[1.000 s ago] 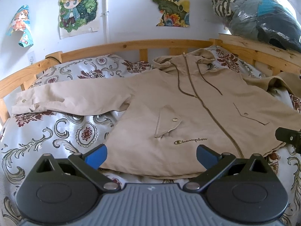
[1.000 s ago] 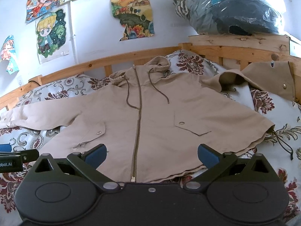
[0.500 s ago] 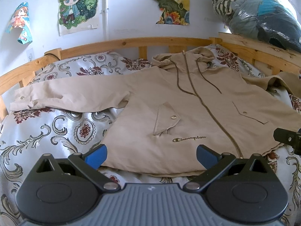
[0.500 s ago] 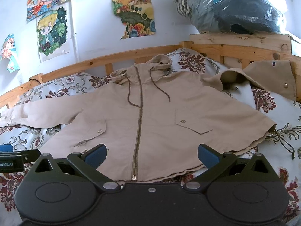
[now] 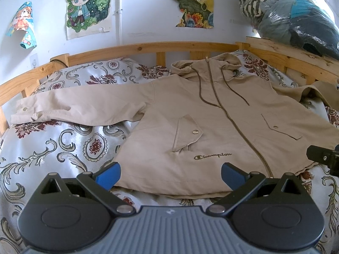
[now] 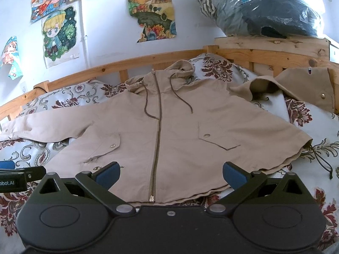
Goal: Fold large clothes
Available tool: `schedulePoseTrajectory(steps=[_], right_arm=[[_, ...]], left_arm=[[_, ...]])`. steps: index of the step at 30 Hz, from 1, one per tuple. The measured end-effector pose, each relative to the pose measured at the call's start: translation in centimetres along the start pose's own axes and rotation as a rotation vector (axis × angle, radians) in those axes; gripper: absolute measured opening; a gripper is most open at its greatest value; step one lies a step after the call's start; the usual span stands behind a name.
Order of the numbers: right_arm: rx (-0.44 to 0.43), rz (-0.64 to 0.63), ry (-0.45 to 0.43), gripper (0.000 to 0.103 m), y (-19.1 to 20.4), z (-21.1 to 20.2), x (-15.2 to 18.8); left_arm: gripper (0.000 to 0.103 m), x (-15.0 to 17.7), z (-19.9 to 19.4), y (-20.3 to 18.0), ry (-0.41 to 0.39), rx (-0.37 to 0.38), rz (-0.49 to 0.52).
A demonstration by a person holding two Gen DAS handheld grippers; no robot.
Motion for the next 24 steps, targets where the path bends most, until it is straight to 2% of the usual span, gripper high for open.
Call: schedulePoseTrajectory(steps=[18, 24], right_arm=[[0.005, 0.006, -0.005, 0.102, 0.0, 0.0, 0.0], [0.045, 0.028, -0.016, 0.102, -0.5, -0.4, -0.4]], left_arm=[[0.102, 0.0, 0.0, 0.1, 0.001, -0.004, 0.002], [0.102, -1.1, 0.8, -1.1, 0.034, -0.010, 0.070]])
Point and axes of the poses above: each gripper's, at about its wrist camera, not at the fingertips, and z roughly the way its jaws point, y to its left, x to its underside, the point moved 1 cm from there along z, roughly the way its jaws point, and after that the axes turned 14 degrees about -x, right-handed, at the moved point
